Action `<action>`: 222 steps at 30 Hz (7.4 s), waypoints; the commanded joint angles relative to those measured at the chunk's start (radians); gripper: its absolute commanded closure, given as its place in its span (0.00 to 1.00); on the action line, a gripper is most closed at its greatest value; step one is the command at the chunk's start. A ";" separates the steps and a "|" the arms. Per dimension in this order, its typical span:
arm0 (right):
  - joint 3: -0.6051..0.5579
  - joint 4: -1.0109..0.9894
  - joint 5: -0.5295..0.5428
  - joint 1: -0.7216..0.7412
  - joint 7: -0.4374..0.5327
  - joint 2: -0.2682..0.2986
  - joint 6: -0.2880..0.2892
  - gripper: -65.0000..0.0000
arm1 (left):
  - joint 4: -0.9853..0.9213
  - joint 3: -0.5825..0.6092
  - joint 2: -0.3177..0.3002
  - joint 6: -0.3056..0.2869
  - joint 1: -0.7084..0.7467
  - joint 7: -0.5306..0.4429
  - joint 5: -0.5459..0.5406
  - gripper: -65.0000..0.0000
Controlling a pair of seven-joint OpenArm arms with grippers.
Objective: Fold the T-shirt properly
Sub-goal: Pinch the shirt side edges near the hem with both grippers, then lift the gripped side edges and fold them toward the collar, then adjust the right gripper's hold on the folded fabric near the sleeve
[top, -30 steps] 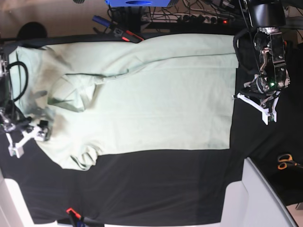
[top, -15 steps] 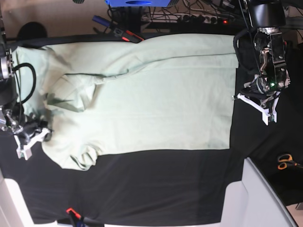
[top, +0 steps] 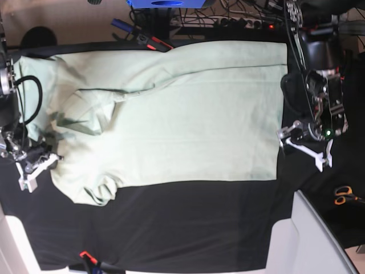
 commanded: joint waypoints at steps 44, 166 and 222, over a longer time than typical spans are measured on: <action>0.003 0.076 0.010 -0.023 -0.024 0.051 0.012 1.00 | -0.806 0.356 0.071 -0.122 -0.512 -0.351 -0.004 0.96; 0.572 1.204 0.011 -0.604 -0.523 -0.016 -0.213 0.63 | 0.495 0.358 -0.199 -0.127 0.319 0.157 -0.002 1.00; 0.569 0.392 0.010 -0.173 -0.510 -0.173 0.075 0.76 | 0.495 0.358 -0.191 -0.127 0.319 0.155 -0.002 1.00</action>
